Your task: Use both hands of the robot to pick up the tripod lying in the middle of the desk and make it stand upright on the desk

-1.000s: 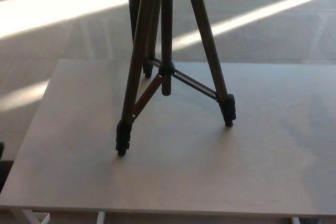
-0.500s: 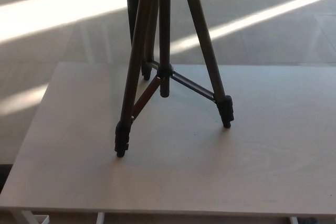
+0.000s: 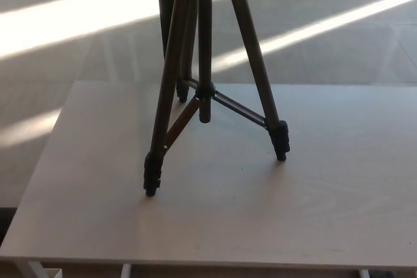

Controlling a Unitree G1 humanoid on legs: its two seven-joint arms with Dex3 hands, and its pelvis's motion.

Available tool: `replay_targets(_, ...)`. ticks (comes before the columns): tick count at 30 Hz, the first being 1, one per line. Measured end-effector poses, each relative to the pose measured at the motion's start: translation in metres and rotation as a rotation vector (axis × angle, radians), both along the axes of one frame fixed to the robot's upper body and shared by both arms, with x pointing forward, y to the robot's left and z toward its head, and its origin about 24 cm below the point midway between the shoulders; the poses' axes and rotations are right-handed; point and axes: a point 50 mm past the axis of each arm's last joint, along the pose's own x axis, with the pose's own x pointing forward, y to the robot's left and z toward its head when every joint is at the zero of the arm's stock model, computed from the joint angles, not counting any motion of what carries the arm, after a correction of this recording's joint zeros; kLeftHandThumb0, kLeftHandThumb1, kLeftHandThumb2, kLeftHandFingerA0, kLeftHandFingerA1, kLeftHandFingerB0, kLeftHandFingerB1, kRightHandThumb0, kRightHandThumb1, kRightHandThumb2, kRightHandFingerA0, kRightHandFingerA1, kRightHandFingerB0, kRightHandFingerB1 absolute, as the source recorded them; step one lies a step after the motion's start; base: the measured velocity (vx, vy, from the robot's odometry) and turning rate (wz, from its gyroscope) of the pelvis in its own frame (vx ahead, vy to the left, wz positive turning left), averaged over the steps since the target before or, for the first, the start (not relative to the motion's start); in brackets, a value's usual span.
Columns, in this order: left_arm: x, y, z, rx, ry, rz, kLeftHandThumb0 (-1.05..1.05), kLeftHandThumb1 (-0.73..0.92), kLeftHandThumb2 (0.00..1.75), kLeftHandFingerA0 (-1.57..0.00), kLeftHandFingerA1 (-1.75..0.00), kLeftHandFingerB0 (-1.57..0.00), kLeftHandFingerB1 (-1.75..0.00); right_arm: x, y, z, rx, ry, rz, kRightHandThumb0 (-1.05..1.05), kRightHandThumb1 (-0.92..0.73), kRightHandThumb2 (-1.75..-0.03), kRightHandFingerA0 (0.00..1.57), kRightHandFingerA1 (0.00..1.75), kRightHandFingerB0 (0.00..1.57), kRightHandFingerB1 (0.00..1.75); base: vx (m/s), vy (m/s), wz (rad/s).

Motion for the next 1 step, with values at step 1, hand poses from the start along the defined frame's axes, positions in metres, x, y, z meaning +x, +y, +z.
replay_targets(1,-0.0063,-0.0020,-0.0031,-0.017,0.003,0.022,-0.39,0.55,1.11,-0.12,-0.60,-0.05,-0.55,-0.0048,0.0023,-0.0089,0.026,-0.004,-0.023,-0.89,-0.49,-0.81,0.00,0.16,0.00,0.00,0.00,0.000,0.00)
